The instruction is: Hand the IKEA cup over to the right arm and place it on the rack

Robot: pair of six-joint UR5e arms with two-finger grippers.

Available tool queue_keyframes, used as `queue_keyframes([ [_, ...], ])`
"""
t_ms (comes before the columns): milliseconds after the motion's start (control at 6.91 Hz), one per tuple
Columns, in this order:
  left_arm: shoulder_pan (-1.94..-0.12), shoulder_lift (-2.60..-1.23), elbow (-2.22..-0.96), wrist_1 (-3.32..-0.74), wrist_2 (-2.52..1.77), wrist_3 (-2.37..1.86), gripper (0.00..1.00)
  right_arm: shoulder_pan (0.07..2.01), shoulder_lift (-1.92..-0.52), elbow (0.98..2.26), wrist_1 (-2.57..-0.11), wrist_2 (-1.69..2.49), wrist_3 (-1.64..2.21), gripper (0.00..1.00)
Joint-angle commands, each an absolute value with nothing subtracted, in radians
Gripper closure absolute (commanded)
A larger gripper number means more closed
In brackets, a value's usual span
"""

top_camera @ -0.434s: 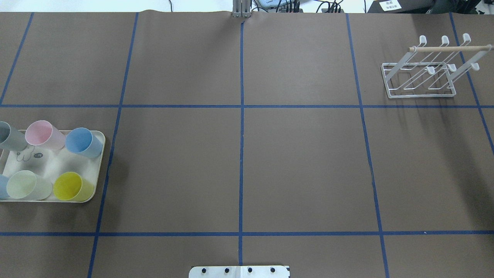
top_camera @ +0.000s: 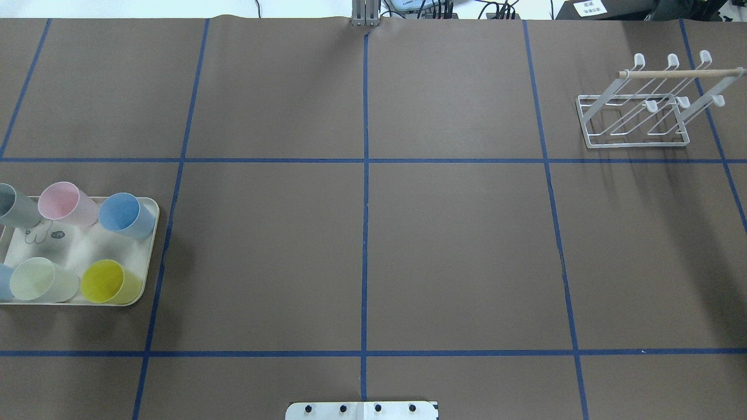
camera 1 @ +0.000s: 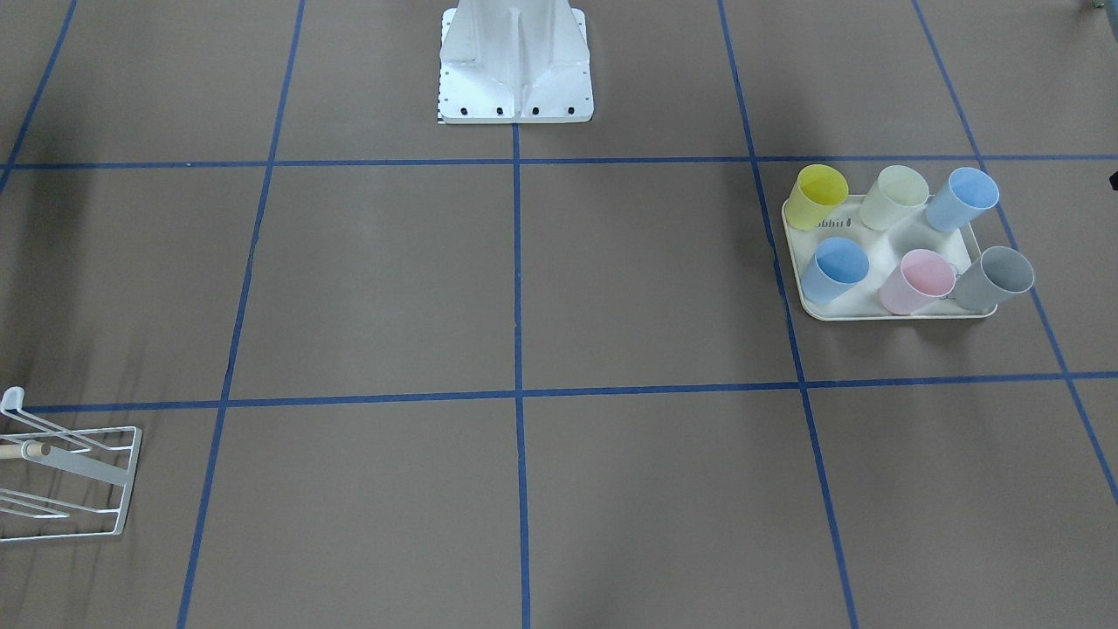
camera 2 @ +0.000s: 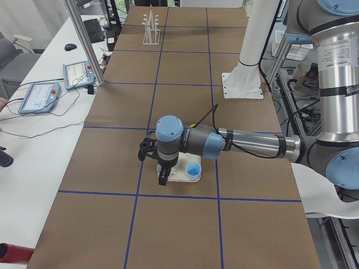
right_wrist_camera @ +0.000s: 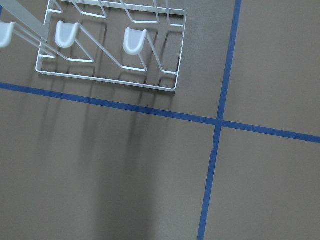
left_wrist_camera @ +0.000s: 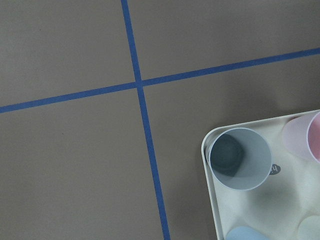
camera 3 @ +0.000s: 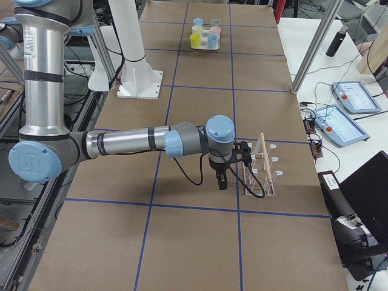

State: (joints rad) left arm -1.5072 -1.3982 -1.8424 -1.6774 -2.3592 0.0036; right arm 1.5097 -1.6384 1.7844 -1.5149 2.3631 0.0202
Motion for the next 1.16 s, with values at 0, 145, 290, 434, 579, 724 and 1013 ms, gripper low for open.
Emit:
queue_keyframes([
  [0,-1.508,-1.382,-1.847,-1.69,-2.362,0.005,0.0,1.509,-1.649,1.79,-1.513,2.361,0.017,0.0],
  [145,-1.508,-1.37,-1.847,-1.695,-2.362,0.003,0.0,1.509,-1.666,1.79,-1.5,2.37,0.02,0.0],
  [290,-1.503,-1.362,-1.847,-1.694,-2.361,-0.003,0.0,1.509,-1.683,1.813,-1.499,2.376,0.021,0.0],
  [434,-1.468,-1.362,-1.847,-1.697,-2.362,-0.05,0.0,1.509,-1.69,1.815,-1.497,2.378,0.026,0.0],
  [579,-1.421,-1.356,-1.847,-1.73,-2.361,-0.098,0.0,1.508,-1.715,1.825,-1.48,2.4,0.028,0.0],
  [724,-1.335,-1.33,-1.845,-1.797,-2.359,-0.176,0.0,1.508,-1.717,1.821,-1.444,2.407,0.026,0.0],
  [1013,-1.241,-1.272,-1.797,-1.928,-2.361,-0.19,0.0,1.506,-1.732,1.818,-1.408,2.433,0.032,0.0],
])
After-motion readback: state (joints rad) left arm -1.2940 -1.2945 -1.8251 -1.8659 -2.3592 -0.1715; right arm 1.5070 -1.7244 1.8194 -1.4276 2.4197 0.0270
